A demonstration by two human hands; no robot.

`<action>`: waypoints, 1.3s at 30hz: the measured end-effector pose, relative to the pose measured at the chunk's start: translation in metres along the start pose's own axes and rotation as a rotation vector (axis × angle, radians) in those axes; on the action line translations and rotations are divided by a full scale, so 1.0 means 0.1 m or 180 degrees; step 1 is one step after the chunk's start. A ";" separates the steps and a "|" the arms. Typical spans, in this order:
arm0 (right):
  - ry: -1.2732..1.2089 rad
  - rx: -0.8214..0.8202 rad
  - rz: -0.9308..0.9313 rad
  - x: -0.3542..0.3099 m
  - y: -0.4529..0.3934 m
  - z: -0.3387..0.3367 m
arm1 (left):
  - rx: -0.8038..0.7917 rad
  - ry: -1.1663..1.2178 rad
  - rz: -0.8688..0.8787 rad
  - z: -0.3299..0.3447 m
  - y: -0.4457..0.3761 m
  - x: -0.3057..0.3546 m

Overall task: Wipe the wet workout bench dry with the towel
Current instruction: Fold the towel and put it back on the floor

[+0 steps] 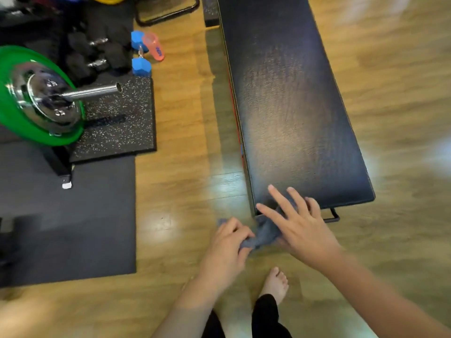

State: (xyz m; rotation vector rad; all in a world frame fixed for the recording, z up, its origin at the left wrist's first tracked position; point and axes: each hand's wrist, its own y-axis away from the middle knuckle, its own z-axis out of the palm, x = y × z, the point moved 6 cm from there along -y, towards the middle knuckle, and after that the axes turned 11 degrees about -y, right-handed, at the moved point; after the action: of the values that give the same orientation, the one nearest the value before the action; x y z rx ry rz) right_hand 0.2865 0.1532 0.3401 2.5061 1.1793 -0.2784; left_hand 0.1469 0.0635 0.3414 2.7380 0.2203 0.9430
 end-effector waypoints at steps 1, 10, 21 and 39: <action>0.0084 -0.0104 -0.0233 -0.15 -0.01 0.07 | 0.0045 -0.0076 0.0057 0.01 0.16 -0.05; -0.0320 -0.0366 -0.0319 -1.04 -0.04 1.18 | 0.0016 -0.0169 -0.0130 0.28 0.85 -1.23; -0.0243 -0.0908 0.0390 -0.58 -0.68 3.23 | -0.0353 0.0148 -0.0383 1.83 0.22 -2.83; -0.0721 -0.0112 0.0816 0.80 -2.69 4.66 | 0.0663 -0.0509 -0.0715 2.75 -1.81 -4.53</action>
State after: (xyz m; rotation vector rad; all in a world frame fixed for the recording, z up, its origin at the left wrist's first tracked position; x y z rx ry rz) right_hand 0.1171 0.1827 -0.1757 2.4820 0.7608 -0.4539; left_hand -0.0478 0.0912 -0.1830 2.8777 0.6133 0.6716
